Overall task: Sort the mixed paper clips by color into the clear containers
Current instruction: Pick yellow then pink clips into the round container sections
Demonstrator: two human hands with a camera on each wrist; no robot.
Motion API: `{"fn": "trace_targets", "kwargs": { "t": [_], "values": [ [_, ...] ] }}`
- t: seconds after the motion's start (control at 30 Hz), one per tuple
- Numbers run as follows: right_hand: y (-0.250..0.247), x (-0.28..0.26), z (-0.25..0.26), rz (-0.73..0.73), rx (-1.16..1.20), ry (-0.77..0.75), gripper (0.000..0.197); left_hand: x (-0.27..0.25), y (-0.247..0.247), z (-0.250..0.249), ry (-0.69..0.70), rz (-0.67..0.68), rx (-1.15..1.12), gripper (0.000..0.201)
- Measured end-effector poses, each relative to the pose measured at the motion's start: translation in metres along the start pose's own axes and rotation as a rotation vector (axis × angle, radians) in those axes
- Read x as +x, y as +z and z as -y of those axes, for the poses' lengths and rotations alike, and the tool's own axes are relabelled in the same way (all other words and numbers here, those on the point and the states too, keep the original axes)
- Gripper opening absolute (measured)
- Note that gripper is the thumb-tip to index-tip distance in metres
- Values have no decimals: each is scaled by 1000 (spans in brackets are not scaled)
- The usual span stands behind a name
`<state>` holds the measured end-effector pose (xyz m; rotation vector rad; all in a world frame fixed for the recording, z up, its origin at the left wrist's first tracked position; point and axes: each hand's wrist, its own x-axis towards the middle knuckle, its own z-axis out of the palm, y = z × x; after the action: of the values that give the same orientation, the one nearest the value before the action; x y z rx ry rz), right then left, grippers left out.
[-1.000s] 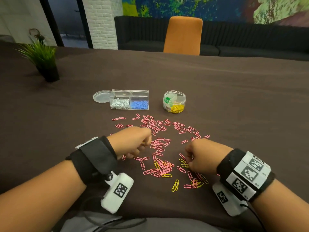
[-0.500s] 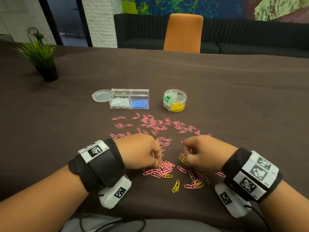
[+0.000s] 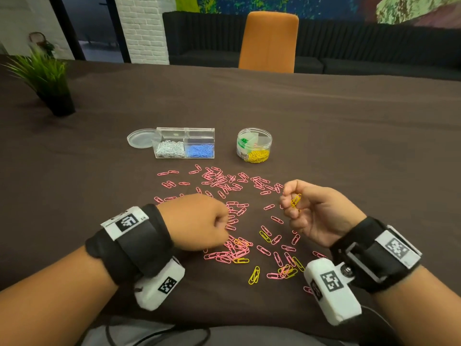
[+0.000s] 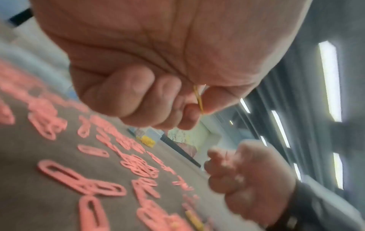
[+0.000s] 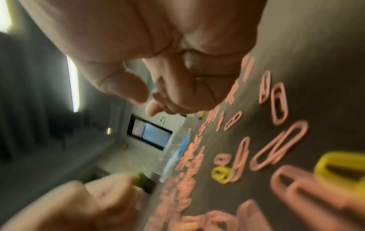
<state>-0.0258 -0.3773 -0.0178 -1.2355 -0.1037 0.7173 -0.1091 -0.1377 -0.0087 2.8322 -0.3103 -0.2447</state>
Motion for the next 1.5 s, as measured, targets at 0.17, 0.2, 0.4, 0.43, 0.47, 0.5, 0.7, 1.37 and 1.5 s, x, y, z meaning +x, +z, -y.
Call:
{"fn": "trace_targets", "kwargs": {
  "t": [0.17,0.2,0.4,0.43,0.47,0.5,0.7,1.37,1.5],
  "values": [
    [23,11,4,85,-1273,-68,4,2,-10,4,-248,15,-618,29],
    [28,13,4,129,-1511,-76,2,0,-11,4,-237,66,-727,32],
    [42,21,-4,147,-1870,-49,11,2,-3,-7,-129,138,-925,35],
    [42,21,-4,149,-1857,-37,11,3,-2,-6,-145,144,-933,32],
    [42,21,-4,148,-1843,-25,11,4,-2,-5,-163,154,-956,29],
    [42,21,-3,148,-1830,-17,11,5,0,-3,-184,167,-972,25],
    [38,19,-4,221,-1924,-19,16,12,-1,4,-314,219,-958,22],
    [-18,76,62,84,-692,52,14,217,-71,11,-133,-171,-123,31],
    [-30,110,92,-31,-672,5,23,230,-64,15,-52,-135,16,41]
  ]
}}
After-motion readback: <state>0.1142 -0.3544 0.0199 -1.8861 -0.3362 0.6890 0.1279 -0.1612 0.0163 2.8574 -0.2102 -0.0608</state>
